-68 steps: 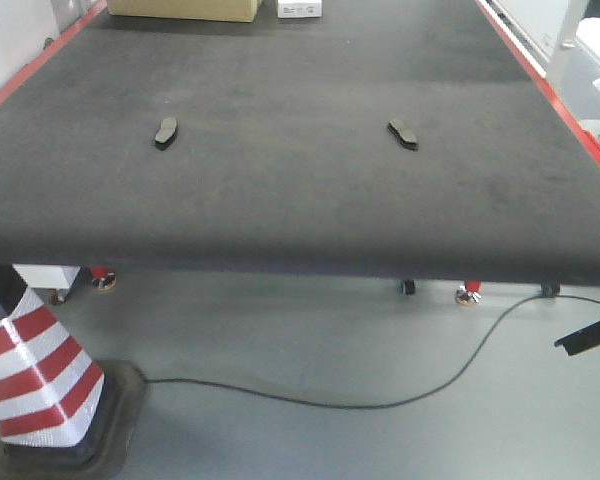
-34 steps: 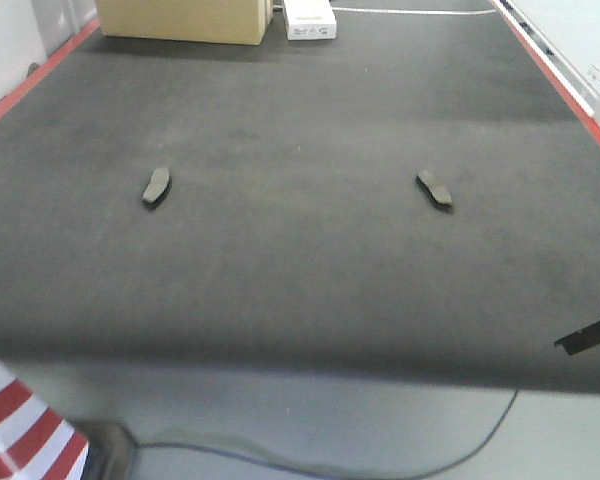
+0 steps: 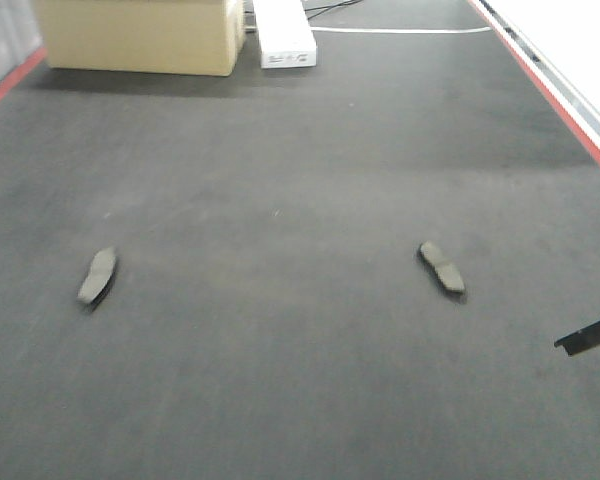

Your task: Move and align brake pads A on conveyor

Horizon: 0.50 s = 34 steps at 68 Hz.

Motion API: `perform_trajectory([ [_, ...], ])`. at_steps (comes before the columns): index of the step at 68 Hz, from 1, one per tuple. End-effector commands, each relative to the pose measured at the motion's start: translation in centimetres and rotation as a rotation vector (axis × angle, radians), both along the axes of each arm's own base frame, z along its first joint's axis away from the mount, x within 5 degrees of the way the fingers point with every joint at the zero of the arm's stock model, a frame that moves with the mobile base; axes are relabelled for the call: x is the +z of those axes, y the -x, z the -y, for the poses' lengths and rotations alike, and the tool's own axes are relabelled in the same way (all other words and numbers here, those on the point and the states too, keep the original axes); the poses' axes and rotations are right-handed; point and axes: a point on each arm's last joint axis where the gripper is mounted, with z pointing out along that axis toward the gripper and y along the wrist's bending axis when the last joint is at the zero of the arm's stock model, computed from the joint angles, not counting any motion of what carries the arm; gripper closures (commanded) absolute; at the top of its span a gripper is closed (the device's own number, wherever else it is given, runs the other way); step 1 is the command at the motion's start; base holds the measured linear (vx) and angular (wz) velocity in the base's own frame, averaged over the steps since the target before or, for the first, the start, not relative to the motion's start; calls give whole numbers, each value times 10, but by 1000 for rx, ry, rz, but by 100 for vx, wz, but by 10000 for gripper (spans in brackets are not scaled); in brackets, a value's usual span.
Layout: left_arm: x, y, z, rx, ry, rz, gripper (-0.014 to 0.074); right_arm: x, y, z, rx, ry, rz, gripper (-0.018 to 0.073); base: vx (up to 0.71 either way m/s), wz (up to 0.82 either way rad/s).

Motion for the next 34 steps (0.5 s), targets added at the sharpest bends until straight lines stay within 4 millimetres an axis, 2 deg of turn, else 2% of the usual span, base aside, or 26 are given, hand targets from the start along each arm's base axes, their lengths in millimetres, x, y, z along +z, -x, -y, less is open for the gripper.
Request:
perform_trajectory([
  [1,17,-2,3,-20,50,102,603,17,-1,-1,15,-21,113,564,32,-17],
  [19,17,-2,3,-20,50,102,603,17,-1,-1,15,-21,113,564,26,-6],
  [34,17,-2,3,-20,50,102,603,17,-1,-1,15,-21,113,564,12,3],
])
